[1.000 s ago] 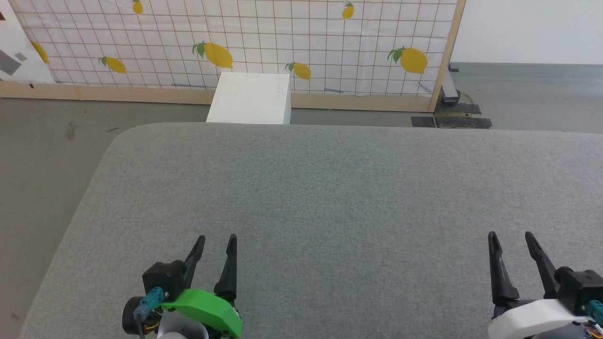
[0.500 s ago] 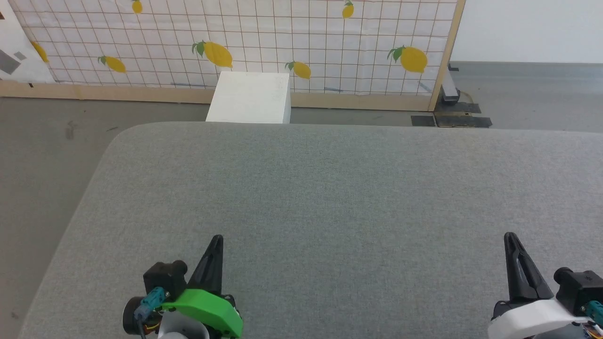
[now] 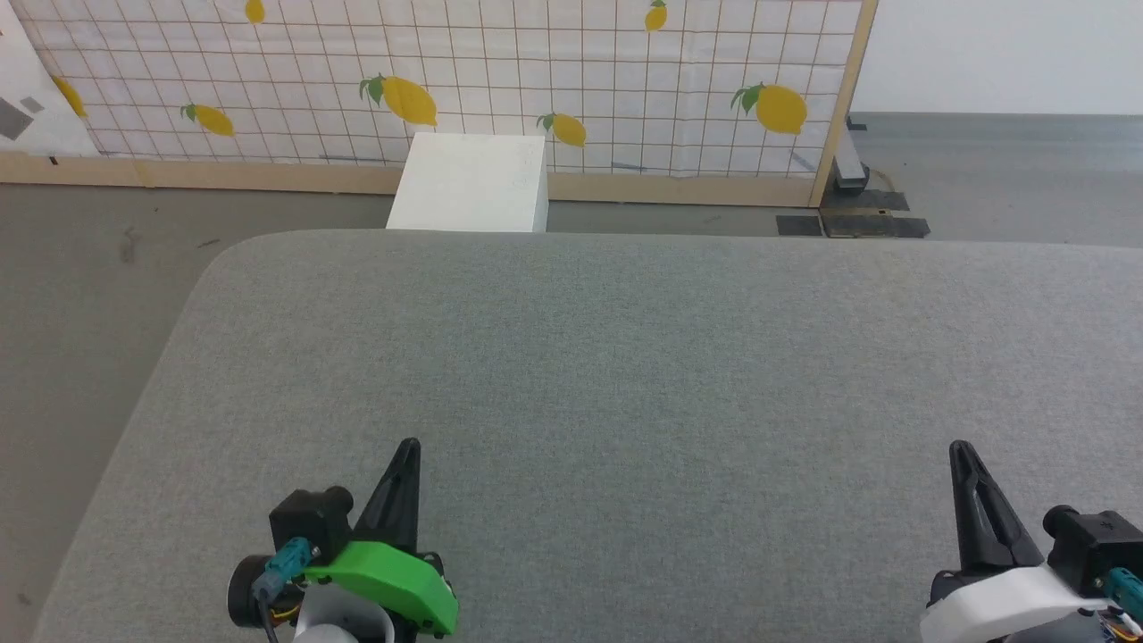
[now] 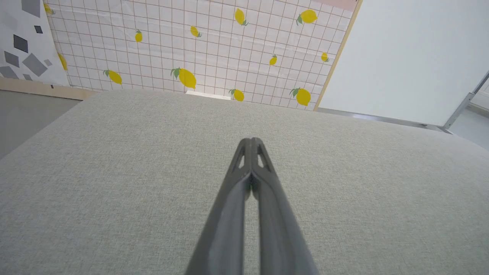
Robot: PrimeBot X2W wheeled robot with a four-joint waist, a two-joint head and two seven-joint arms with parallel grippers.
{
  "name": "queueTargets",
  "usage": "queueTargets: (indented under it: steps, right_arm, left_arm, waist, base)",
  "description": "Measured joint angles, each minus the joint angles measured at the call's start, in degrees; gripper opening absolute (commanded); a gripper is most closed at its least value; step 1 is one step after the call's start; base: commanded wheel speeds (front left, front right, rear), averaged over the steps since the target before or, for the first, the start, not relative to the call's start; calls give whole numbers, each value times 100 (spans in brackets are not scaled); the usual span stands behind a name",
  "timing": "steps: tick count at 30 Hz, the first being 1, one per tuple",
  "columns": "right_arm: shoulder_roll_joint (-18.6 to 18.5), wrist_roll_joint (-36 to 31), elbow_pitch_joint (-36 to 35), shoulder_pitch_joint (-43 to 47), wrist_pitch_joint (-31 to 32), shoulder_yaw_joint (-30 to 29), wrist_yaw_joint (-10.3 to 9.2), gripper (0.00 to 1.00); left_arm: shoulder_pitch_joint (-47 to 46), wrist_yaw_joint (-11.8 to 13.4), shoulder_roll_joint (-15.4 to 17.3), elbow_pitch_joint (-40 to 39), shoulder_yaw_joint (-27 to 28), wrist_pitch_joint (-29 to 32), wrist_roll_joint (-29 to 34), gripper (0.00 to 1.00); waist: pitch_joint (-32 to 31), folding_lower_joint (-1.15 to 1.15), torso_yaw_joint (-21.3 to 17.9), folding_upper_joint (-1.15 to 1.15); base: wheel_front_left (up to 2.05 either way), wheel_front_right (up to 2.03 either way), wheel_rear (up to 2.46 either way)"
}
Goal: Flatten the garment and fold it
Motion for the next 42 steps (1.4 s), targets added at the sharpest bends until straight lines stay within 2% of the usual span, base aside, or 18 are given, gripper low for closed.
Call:
queueTargets:
  steps: [42]
  right_arm:
    - [0, -224, -70, -139, 301, 237, 0, 0]
  left_arm:
    - [94, 178, 0, -647, 277, 503, 572, 0]
  waist:
    - [96, 0, -107, 0]
  base:
    - [0, 0, 0]
